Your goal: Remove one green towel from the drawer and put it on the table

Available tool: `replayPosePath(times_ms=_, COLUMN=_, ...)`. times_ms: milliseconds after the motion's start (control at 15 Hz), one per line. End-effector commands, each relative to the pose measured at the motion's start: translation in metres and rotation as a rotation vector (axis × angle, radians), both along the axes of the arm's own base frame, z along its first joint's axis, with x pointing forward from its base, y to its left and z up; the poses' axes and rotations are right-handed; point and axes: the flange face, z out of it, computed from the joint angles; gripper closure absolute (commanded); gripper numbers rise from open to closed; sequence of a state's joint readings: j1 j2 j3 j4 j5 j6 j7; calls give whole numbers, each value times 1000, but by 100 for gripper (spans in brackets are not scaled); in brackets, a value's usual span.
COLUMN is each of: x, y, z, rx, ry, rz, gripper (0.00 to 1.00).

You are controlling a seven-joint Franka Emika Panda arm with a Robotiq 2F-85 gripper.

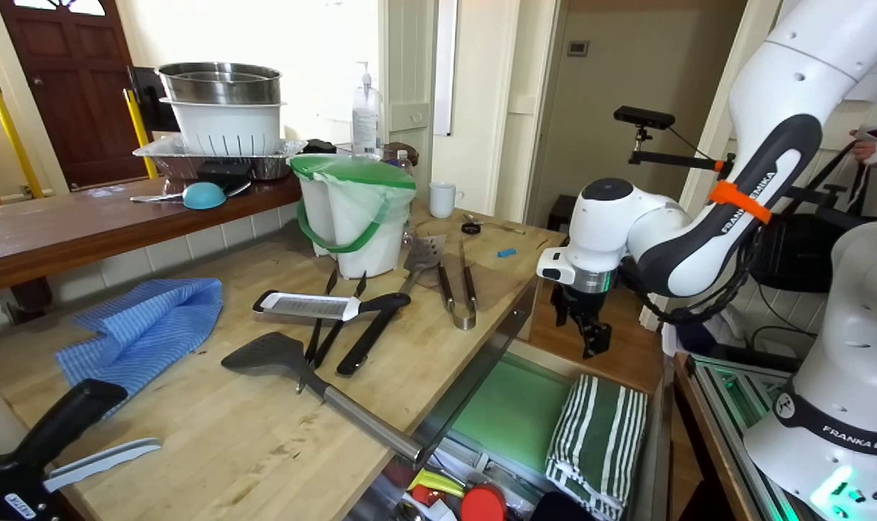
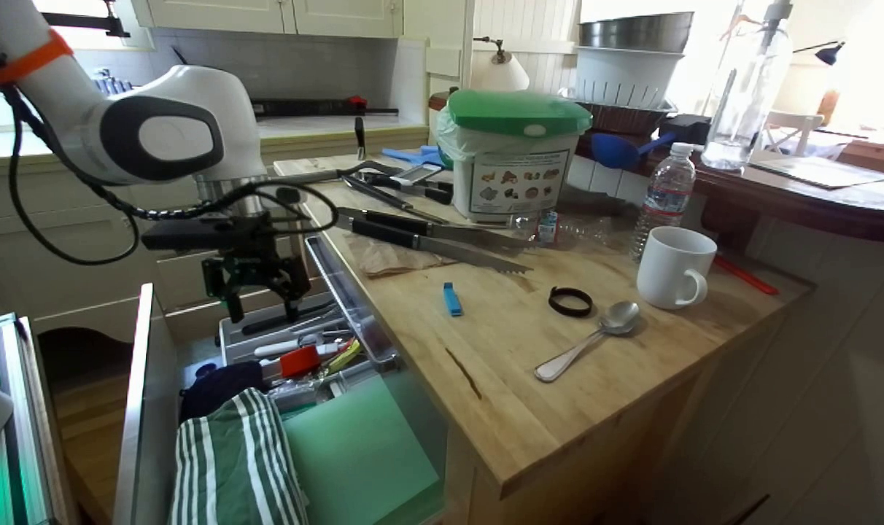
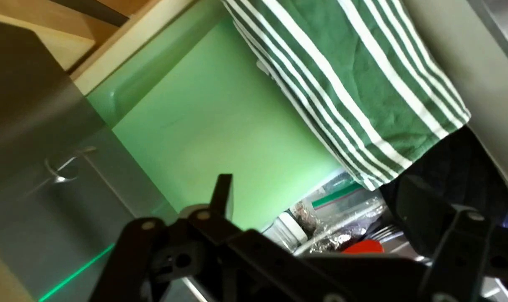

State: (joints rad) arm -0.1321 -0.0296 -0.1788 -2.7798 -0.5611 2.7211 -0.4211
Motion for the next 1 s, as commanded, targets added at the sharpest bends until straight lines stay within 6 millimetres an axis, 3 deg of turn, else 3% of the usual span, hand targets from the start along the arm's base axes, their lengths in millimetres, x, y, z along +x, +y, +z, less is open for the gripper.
replayPosePath(times_ms=0, x=-4, y=-4, z=-60, rx=120, ry=-43, rz=-141, gripper=0)
replayPosePath(times_ms=67, x=-11, y=-12, z=-79, rx=151, ry=-59, rz=-173, gripper=0)
replayPosePath(times_ms=267, x=-21, y=7, z=-118, rx=267, ry=-74, rz=-238, gripper=0)
replayPosePath(times_ms=467, x=-44, y=-8, z=-146, rx=322, ry=-54, rz=-157, gripper=0)
replayPosePath(times_ms=667, x=-59, y=-48, z=-149, rx=223, ry=-30, rz=-78, gripper=0)
replayPosePath(times_ms=933, x=-58, y=-66, z=-147, rx=87, ry=-73, rz=90, gripper=0)
